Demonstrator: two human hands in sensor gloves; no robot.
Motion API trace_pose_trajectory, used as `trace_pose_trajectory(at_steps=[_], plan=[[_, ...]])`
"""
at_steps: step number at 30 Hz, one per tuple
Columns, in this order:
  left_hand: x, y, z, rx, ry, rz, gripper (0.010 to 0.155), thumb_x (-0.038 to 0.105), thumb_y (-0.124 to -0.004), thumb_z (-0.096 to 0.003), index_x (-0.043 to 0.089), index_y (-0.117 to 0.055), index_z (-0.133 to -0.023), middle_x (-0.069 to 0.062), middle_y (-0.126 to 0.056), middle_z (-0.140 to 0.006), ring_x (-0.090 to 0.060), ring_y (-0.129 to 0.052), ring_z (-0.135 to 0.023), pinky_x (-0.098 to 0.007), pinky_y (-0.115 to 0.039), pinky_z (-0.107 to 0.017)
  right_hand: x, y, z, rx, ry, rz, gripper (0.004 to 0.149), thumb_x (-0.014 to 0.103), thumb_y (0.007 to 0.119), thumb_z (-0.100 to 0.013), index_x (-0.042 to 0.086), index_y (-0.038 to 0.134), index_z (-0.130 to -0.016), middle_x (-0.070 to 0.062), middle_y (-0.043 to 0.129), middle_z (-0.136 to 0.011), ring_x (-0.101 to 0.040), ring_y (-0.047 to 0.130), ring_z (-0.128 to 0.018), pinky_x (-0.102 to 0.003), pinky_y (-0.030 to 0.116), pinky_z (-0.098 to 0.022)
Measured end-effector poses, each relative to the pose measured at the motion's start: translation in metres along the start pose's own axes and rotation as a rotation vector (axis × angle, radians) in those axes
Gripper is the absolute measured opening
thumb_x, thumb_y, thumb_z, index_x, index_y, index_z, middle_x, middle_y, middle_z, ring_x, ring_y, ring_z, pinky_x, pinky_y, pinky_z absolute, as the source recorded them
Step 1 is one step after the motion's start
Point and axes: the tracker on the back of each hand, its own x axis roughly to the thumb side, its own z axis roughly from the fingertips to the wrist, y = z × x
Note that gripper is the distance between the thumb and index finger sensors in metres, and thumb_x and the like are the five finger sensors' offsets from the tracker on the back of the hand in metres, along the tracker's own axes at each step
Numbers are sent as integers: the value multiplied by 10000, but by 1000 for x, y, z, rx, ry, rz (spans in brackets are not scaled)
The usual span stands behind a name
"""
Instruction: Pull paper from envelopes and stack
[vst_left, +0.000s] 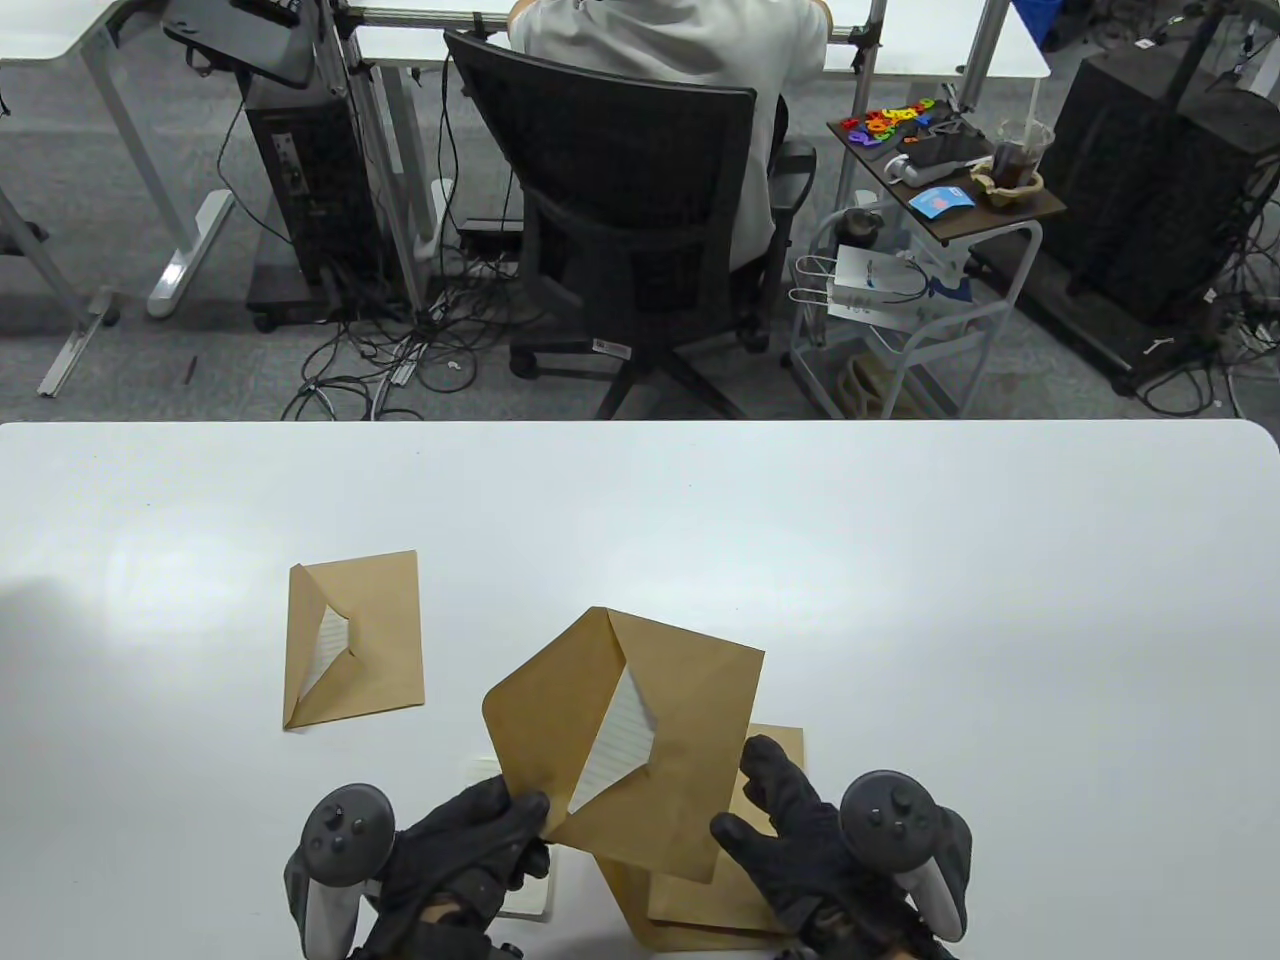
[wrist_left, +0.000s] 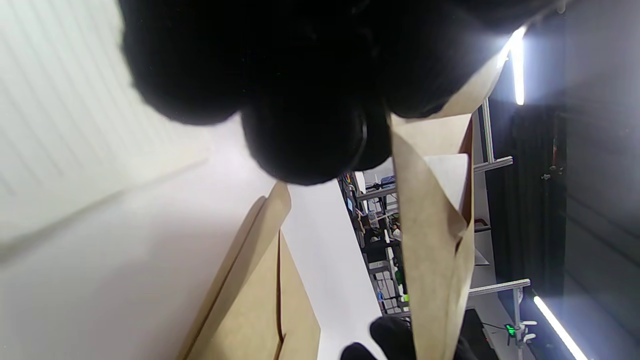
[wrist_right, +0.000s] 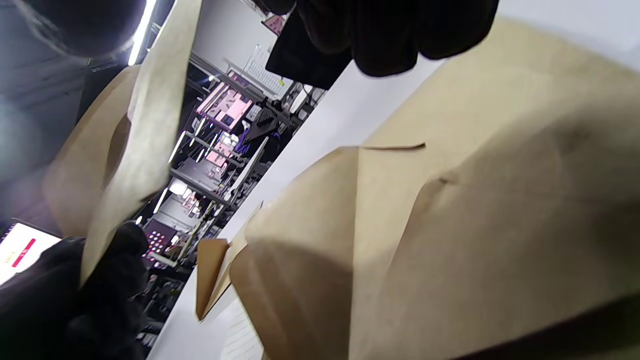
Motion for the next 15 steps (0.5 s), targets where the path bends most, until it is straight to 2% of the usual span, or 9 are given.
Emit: trace_pose_trajectory(at_steps=[3, 7, 10, 15], plan=[[-3, -1, -1, -21, -10, 40, 440, 388, -893, -529, 135, -902, -889, -29, -1040, -687, -142, -1125, -441, -390, -948, -336, -3, 4, -2, 25, 15, -42, 846, 616, 753, -352, 202, 478, -1036, -103, 703, -1039, -368, 901, -846, -515, 778, -586], [-4, -5, -1, -48, -19, 49, 440, 389, -889, -530, 138, -899, -892, -28, -1036, -694, -165, -1120, -449, -390, -946, -342, -6, 8, -6, 62, 7, -144, 724, 558, 795, -366, 197, 639, -974, -86, 916, -862, -287, 1061, -610, -442, 883, -433], [-5, -7, -2, -58, -30, 46, 442, 390, -886, -530, 142, -895, -896, -25, -1033, -702, -168, -1119, -456, -392, -944, -349, -9, 10, -7, 70, 27, -239, 611, 480, 826, -386, 190, 732, -916, -64, 1005, -748, -247, 1108, -495, -412, 916, -359], [-5, -9, -3, -70, -43, 22, 444, 385, -881, -533, 148, -884, -909, -27, -1026, -721, -176, -1116, -480, -400, -940, -367, -14, 9, -9, 66, 67, -365, 502, 406, 834, -408, 181, 808, -856, -44, 1068, -636, -221, 1128, -398, -399, 929, -307]])
